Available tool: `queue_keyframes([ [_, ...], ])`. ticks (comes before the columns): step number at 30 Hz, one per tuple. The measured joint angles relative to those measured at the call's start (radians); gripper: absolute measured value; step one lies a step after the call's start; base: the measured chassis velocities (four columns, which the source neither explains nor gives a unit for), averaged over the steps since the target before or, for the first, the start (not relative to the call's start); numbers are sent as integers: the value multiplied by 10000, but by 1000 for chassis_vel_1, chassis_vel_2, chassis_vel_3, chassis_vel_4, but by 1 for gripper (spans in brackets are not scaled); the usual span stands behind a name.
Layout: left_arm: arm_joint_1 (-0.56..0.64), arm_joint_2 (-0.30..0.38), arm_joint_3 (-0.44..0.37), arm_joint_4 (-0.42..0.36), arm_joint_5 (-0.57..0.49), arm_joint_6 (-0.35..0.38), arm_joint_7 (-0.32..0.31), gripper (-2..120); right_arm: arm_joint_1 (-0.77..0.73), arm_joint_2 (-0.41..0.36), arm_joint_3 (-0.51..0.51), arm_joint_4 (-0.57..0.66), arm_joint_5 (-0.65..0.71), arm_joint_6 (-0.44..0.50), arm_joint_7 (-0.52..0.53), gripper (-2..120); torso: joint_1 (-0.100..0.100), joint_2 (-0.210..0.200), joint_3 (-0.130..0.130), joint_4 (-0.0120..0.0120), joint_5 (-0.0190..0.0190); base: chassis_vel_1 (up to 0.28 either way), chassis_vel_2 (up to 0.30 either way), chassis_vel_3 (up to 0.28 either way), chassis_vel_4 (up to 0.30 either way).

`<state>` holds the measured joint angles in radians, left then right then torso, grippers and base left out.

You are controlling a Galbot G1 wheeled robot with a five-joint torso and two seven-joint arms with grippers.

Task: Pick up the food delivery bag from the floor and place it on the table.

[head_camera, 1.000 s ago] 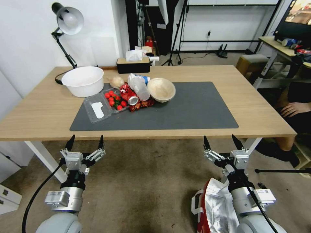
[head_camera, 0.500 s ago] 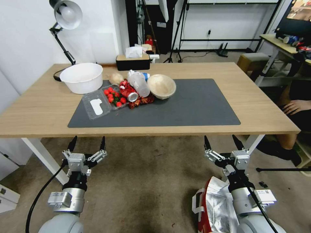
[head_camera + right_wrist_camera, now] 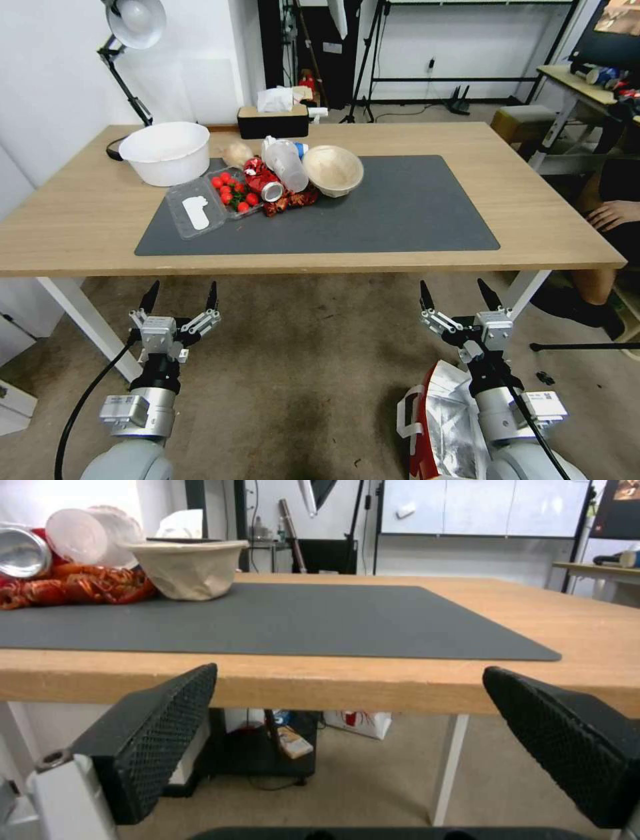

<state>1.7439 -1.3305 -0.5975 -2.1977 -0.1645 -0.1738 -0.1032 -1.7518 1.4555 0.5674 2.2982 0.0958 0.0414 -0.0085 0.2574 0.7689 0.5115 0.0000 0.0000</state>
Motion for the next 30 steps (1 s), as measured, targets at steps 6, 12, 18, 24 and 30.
queue_keyframes([
  [6,23,-9,32,-9,48,8,1,99,24,50,-25,-68,-7,115,80,100,-111,-262,-151,0,0,0,0,0,0],
  [12,35,-28,70,-10,78,25,1,100,32,46,-10,-128,-16,185,90,100,-222,-546,-321,0,0,0,0,0,0],
  [18,45,-96,87,-25,108,35,7,100,58,58,-1,-192,-71,252,88,100,-335,-801,-465,0,0,0,0,0,0],
  [24,93,-83,141,-33,178,21,16,100,71,99,7,-276,-129,330,102,100,-446,-1075,-628,0,1,0,0,0,0],
  [30,129,-78,269,5,283,-26,22,99,80,112,9,-277,-132,346,103,100,-531,-1296,-764,0,0,0,0,0,0],
])
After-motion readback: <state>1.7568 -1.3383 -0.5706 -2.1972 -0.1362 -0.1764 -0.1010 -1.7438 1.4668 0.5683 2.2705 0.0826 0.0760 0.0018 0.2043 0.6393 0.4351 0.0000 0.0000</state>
